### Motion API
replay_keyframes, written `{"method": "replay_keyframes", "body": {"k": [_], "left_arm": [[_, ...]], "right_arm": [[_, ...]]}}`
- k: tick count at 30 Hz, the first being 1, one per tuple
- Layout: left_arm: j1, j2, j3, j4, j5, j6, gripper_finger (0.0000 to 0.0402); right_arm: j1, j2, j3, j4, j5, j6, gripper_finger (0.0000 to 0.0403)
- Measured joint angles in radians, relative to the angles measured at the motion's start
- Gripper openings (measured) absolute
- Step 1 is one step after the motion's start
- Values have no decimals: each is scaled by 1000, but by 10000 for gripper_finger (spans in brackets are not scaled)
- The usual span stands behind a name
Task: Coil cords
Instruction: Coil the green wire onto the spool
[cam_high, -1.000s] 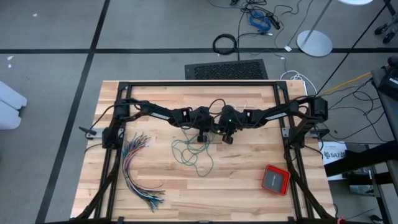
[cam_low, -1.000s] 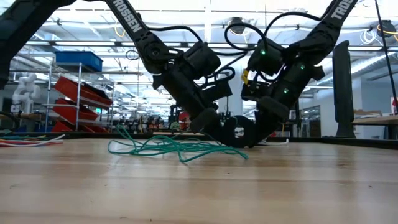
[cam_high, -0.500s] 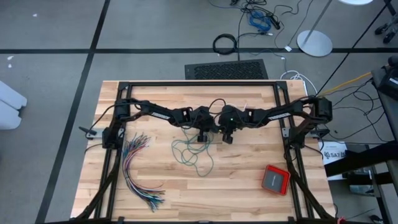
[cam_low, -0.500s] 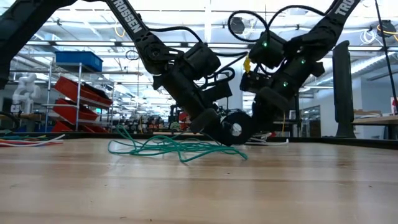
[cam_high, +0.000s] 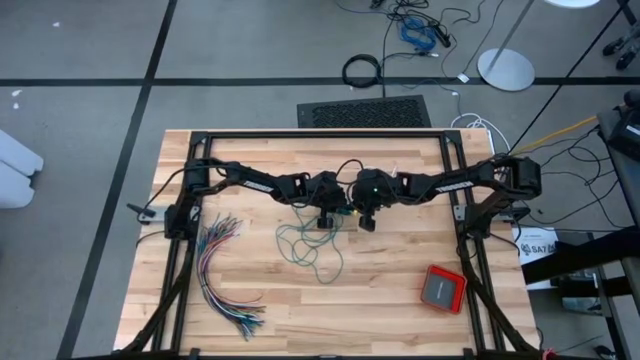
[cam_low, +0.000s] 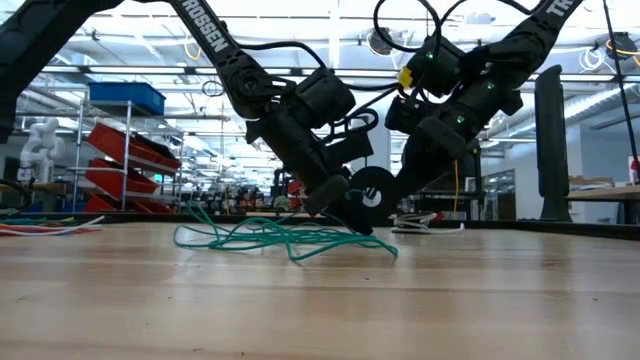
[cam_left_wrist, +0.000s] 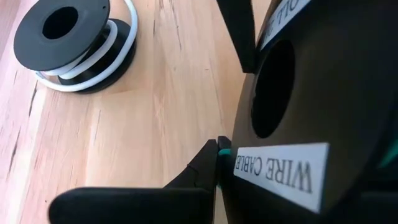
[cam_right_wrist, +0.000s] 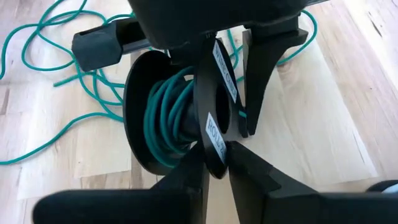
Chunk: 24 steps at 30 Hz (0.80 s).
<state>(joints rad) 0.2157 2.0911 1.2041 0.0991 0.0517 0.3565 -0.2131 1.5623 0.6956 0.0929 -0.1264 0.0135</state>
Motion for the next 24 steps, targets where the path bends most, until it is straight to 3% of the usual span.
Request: {"method": "replay_keyframes", "body": {"k": [24], "left_arm": [[24,-7,-1,-29,65,-35,16]], "right_arm": [[13,-87,-1,85,8,-44,43]]}}
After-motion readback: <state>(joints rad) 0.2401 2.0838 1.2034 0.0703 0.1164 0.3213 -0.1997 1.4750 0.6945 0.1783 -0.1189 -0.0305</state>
